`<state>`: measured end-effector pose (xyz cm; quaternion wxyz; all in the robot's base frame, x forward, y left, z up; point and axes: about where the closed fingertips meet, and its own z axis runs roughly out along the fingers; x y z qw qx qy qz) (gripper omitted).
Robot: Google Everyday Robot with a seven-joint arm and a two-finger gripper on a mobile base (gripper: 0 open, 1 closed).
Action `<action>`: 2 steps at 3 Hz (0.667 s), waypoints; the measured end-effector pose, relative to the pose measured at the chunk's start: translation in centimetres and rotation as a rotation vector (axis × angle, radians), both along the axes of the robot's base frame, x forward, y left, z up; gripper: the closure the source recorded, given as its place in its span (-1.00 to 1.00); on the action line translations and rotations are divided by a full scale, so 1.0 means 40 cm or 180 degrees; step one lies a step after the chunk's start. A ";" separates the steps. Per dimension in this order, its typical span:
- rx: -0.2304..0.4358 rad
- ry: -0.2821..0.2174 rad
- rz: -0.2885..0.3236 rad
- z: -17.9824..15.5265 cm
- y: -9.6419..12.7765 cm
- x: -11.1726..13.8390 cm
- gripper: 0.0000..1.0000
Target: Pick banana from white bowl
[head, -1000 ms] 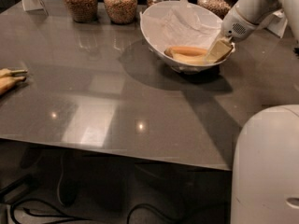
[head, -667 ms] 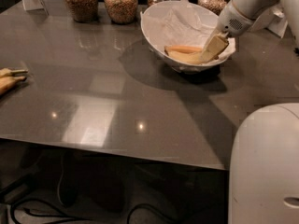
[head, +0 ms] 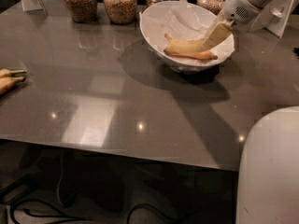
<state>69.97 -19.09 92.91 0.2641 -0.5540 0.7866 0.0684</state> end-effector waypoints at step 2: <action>0.0349 -0.0753 0.0072 0.145 -0.053 -0.056 1.00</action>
Offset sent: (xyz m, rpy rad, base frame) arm -0.0634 -0.0370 0.0889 0.1785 -0.3880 0.0404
